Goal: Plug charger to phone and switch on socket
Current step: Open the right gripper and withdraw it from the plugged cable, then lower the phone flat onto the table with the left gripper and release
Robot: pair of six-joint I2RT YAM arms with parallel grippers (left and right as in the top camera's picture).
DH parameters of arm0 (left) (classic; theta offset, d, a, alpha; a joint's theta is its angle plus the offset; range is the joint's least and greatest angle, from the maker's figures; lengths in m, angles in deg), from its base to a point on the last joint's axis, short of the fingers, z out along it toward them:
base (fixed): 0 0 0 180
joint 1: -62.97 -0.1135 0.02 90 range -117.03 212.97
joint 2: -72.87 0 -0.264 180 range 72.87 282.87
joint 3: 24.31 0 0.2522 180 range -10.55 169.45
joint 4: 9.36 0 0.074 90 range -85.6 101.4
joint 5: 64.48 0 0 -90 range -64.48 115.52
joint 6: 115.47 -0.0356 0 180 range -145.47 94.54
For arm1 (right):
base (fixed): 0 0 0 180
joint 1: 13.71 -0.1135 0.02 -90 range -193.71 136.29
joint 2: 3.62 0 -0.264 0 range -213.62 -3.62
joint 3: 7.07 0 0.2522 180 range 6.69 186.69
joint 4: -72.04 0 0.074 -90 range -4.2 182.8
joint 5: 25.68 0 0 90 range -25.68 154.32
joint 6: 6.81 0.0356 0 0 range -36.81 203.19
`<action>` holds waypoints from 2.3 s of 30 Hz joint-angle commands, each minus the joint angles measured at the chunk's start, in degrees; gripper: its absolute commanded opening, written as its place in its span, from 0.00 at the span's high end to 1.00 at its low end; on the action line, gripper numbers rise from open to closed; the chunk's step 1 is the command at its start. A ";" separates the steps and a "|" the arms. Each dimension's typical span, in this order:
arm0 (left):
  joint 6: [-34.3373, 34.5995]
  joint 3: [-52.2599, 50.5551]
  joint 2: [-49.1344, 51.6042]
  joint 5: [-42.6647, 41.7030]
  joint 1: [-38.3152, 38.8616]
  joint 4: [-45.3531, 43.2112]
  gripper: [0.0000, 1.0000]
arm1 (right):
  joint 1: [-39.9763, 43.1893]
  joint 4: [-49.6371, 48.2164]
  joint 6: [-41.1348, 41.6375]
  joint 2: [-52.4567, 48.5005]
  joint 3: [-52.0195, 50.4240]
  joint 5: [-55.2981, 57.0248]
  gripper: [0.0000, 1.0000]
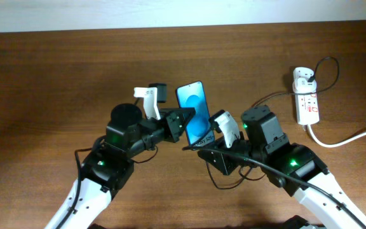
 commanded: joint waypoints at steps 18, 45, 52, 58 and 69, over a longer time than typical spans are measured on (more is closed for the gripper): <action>-5.99 -1.33 32.50 -3.98 -7.80 -0.02 1.00 | 0.31 20.31 -0.46 21.53 2.99 0.33 0.16; -6.05 -1.33 39.65 16.44 -9.22 9.70 0.67 | 0.31 20.87 -0.44 19.85 2.93 1.81 0.02; -6.01 -1.27 39.63 16.90 -10.29 14.78 0.66 | 0.31 20.68 -0.42 11.19 2.93 1.79 0.02; -6.03 1.07 39.63 17.03 -10.29 23.71 0.52 | 0.31 20.65 -0.44 5.90 2.93 1.84 0.02; -16.00 7.39 33.83 5.95 -14.43 31.69 0.32 | 0.31 15.98 15.39 5.79 2.93 36.54 0.04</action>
